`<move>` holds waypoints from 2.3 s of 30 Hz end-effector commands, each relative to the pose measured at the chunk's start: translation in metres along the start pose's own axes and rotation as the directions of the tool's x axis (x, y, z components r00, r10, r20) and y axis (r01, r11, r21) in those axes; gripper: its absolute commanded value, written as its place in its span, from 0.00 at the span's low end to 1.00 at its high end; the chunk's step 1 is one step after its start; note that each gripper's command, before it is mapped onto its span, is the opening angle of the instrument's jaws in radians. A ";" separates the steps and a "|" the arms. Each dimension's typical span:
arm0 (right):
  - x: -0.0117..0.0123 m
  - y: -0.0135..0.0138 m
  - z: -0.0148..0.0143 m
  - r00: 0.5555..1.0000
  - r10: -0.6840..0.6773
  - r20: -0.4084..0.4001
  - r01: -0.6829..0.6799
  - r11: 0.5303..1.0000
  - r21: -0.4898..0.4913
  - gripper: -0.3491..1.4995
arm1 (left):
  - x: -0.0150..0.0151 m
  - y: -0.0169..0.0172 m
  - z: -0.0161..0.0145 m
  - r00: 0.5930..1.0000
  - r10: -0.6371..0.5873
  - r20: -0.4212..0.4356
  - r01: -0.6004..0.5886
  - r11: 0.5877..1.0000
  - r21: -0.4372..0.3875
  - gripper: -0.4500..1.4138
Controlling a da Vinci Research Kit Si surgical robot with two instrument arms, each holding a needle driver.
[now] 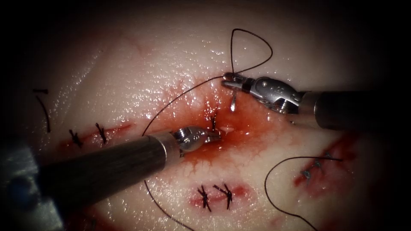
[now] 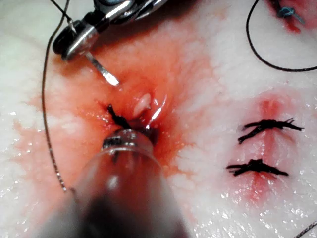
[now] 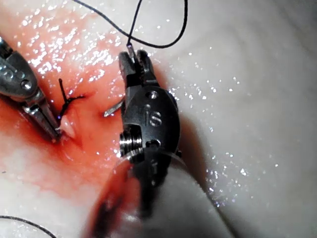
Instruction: Wound Closure
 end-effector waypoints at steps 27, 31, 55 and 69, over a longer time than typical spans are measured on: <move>-0.0054 -0.0044 0.0014 0.666 0.681 0.305 -0.739 0.659 0.144 0.00 | 0.0005 -0.0004 0.0014 1.000 0.004 -0.002 -0.004 1.000 -0.002 0.11; -0.0061 -0.0049 0.0007 0.618 0.716 0.324 -0.780 0.609 0.140 0.00 | 0.0004 -0.0004 0.0012 1.000 0.005 -0.002 -0.005 1.000 -0.005 0.11; -0.0022 -0.0001 -0.0002 0.980 0.189 -0.065 -0.185 0.980 0.069 0.99 | 0.0005 -0.0004 0.0004 1.000 0.015 -0.002 -0.015 1.000 -0.012 0.12; 0.0017 -0.0031 -0.0005 0.995 -0.095 0.013 0.095 0.994 -0.049 0.85 | 0.0006 -0.0001 0.0003 1.000 0.020 -0.002 -0.020 1.000 -0.011 0.12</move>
